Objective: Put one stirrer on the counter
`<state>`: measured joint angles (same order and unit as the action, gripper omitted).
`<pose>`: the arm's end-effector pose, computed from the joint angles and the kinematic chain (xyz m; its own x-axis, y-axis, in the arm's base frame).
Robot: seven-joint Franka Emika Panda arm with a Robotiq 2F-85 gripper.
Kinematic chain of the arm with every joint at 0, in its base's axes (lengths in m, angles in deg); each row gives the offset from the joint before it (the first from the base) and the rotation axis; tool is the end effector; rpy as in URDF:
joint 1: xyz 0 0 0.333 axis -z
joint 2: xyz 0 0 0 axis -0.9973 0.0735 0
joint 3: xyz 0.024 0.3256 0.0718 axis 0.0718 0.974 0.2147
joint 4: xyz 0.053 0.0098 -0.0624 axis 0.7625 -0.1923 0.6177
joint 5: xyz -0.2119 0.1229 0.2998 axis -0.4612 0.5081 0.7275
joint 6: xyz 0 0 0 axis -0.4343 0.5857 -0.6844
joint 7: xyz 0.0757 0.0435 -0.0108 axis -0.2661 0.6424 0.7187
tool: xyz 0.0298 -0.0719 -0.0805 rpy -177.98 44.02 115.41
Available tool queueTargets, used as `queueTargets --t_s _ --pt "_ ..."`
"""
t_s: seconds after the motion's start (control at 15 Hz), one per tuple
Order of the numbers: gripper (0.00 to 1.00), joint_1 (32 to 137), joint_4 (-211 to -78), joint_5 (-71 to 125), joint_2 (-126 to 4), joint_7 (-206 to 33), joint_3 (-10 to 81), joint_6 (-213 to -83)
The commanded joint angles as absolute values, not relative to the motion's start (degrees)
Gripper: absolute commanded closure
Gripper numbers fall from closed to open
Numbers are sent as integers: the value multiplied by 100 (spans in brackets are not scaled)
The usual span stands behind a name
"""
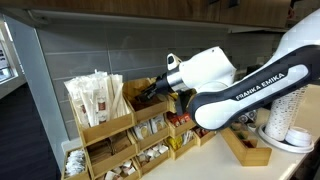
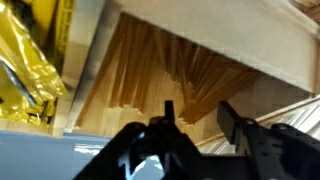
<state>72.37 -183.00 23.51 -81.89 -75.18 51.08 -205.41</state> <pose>0.4891 0.2475 0.5421 0.2700 0.3910 0.8799 0.5190 -0.8288 0.2090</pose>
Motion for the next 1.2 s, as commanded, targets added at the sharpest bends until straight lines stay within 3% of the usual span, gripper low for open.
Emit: queueTargets --t_s 0.0,0.2,0.8,1.13 --pt "48 7289 -18229 2262 -8077 -7540 5131 -20502" --pt "38 7301 -18173 2230 -8015 -7503 5121 -20477" --pt "58 7404 -17964 2127 -7852 -7355 5065 -20305" --pt "55 7388 -17896 2111 -7747 -7349 5080 -20276"
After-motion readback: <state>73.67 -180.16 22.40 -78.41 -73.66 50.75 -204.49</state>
